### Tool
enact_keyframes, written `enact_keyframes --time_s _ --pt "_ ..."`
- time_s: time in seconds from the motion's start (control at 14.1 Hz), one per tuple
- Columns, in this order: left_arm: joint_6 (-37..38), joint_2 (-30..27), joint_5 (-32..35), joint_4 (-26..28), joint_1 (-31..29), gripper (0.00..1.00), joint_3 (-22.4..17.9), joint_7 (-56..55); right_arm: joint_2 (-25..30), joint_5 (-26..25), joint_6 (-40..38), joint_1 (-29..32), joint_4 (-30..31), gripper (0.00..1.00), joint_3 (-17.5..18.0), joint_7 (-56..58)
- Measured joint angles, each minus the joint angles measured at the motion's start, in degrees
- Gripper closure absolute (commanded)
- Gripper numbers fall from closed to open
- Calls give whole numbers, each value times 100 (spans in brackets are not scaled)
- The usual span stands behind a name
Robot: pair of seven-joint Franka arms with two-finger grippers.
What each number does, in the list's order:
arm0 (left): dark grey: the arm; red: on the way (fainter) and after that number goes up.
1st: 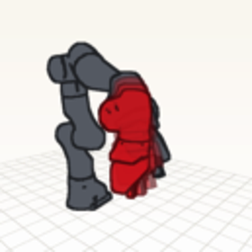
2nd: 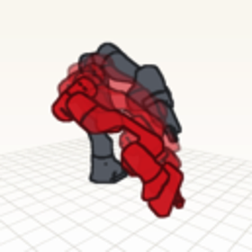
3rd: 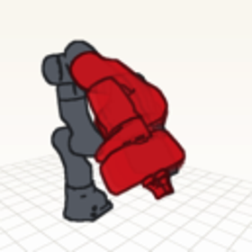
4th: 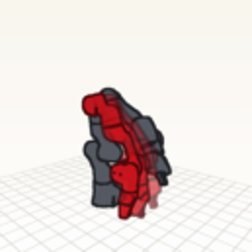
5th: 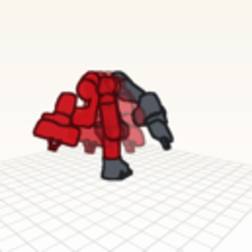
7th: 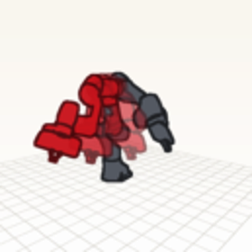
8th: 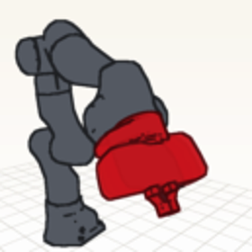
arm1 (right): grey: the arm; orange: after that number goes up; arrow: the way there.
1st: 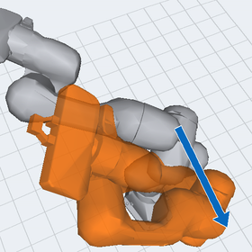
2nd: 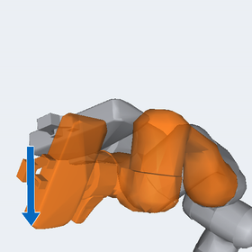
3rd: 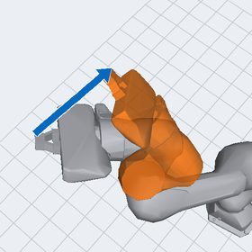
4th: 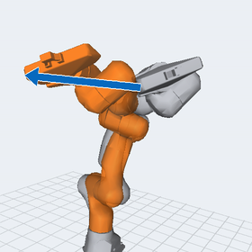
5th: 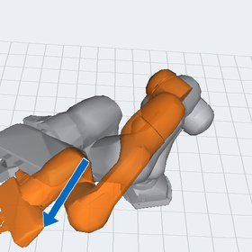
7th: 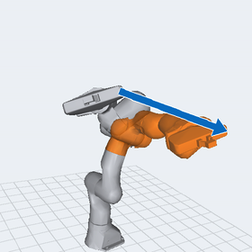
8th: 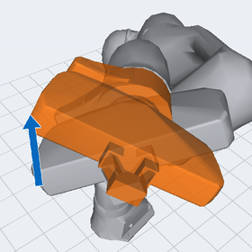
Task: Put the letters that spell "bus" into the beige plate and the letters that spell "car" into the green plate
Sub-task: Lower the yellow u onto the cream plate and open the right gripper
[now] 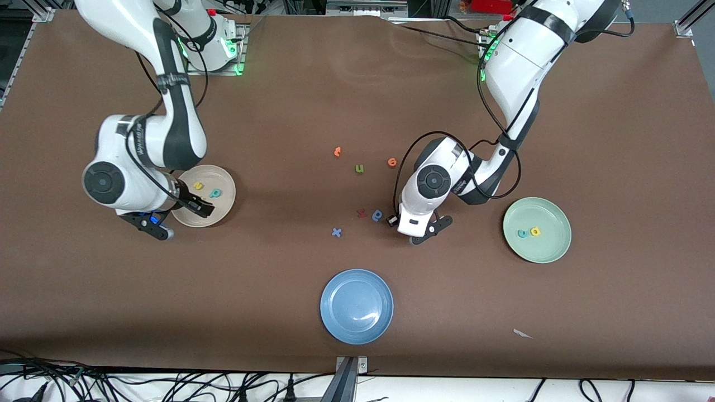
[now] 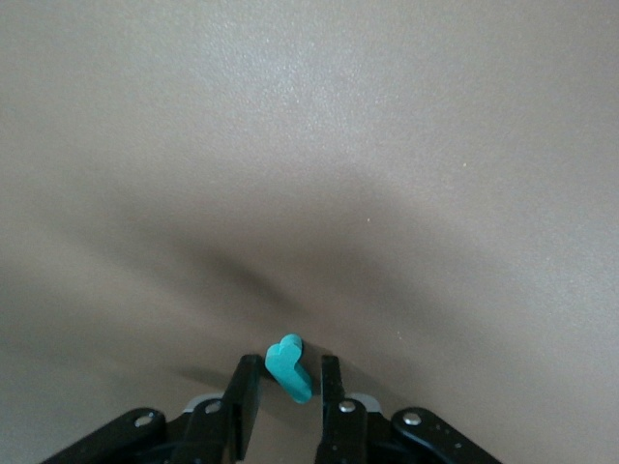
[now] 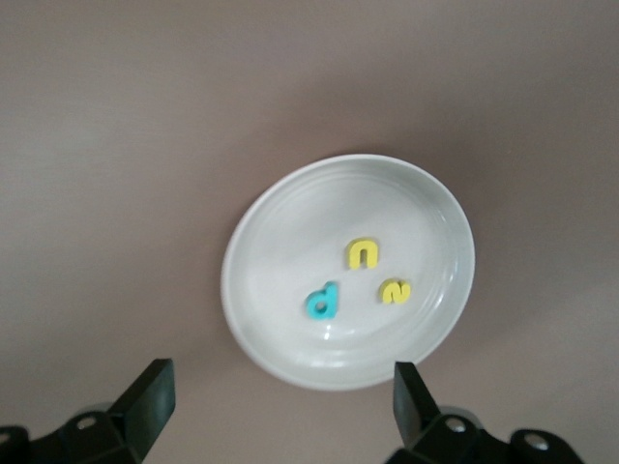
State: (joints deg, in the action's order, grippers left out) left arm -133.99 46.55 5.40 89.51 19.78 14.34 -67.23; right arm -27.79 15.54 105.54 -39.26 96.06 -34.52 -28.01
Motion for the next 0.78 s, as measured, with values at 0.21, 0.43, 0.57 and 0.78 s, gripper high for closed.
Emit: enact_keyframes --time_s 0.21,0.43,0.57,0.78 --pt "0 0 11 -4 1 94 -11 0 39 -8 -891 2 -953 0 -162 403" --pt "0 0 18 -8 1 100 -13 4 145 -342 -1522 25 -1608 0 -246 718" --pt "0 -1 79 -21 -2 100 -21 6 454 -706 -1535 247 -1722 0 -27 1104" --pt "159 -56 347 -176 -59 100 -72 160 1011 -926 -1586 1477 -1703 0 1037 1993"
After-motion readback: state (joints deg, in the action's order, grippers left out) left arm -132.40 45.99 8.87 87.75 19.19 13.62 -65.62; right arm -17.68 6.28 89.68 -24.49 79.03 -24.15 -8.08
